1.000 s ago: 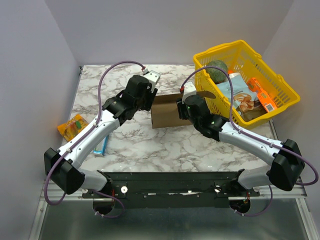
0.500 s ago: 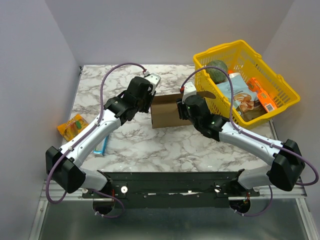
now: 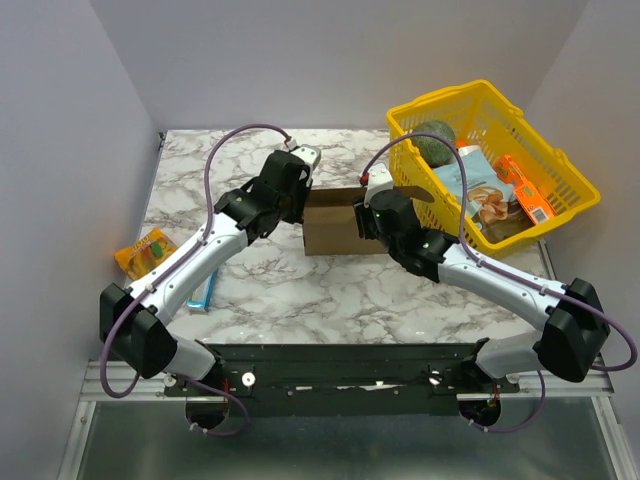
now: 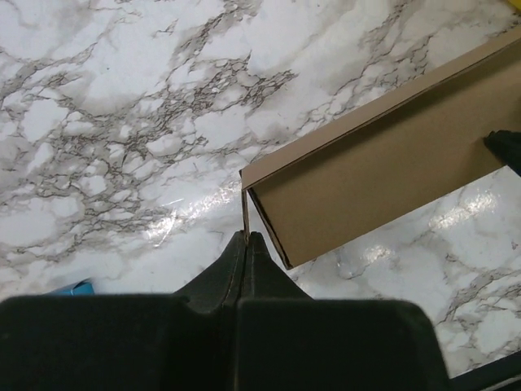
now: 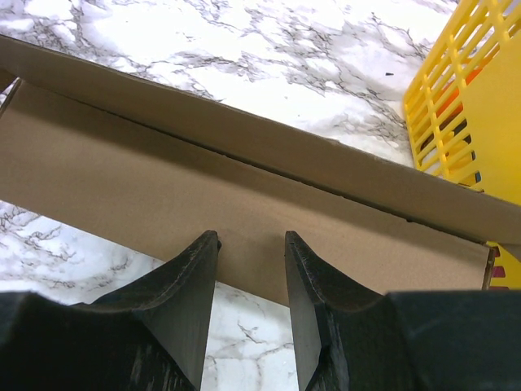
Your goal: Fold the paper box
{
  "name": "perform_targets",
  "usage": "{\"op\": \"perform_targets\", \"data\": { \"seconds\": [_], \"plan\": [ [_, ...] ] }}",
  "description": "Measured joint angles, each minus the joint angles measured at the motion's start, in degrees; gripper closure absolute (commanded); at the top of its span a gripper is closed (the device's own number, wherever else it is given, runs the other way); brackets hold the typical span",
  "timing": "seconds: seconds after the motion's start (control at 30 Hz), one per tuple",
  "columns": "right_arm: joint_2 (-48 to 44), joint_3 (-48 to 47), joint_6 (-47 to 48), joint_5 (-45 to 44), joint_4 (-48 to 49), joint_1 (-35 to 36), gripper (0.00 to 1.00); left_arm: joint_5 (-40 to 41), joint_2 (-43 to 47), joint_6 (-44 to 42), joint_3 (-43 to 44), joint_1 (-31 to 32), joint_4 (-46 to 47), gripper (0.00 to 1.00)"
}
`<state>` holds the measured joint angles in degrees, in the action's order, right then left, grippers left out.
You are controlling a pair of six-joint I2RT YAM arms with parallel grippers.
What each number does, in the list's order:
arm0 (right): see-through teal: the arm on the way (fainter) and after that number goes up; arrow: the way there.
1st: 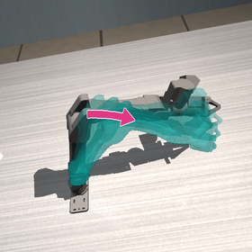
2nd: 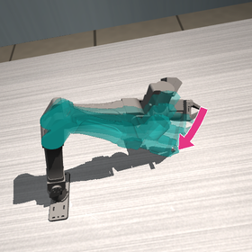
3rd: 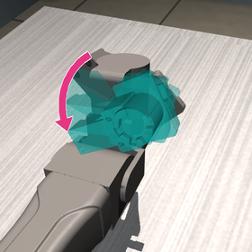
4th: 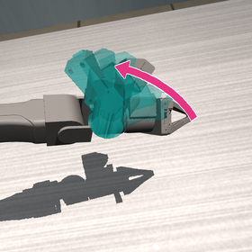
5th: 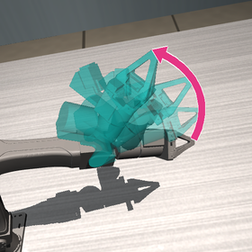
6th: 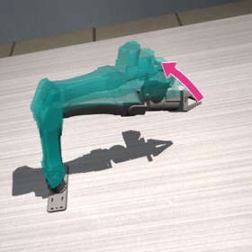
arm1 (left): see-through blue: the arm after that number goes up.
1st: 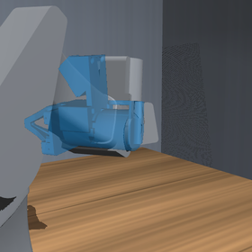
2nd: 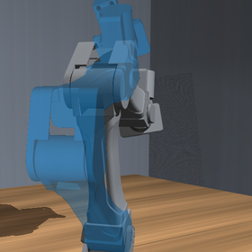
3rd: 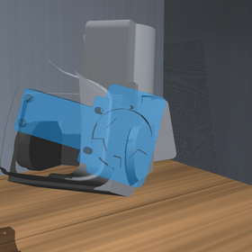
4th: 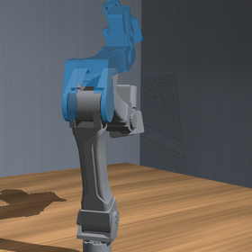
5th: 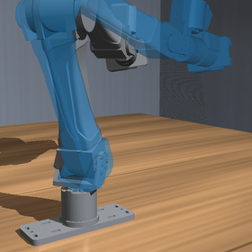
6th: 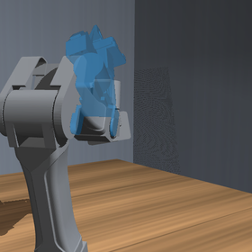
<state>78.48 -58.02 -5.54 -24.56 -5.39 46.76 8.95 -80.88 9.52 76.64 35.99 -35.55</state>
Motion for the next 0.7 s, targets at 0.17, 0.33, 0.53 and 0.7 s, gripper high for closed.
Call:
{"op": "perform_targets", "data": {
  "seconds": [0.17, 0.33, 0.53, 0.7],
  "plan": [
    [0.0, 0.1, 0.0, -0.1, 0.2, 0.0, 0.53, -1.2, -1.7, 4.5, 1.3, -0.7, 0.3, 1.0],
    [0.0, 0.8, 0.0, -0.3, 1.4, 0.0, 0.53, -2.3, -2.6, 7.8, 2.5, -1.2, -0.2, 1.0],
    [0.0, 1.4, 0.6, -0.8, 2.6, 0.0, 0.53, -3.6, -3.6, 9.9, 3.6, -1.7, -0.6, 1.0],
    [-0.3, 1.9, 0.7, -0.9, 3.1, 0.0, 0.53, -5.4, -3.6, 11.3, 3.7, -2.4, -0.4, 1.0]
  ]
}}
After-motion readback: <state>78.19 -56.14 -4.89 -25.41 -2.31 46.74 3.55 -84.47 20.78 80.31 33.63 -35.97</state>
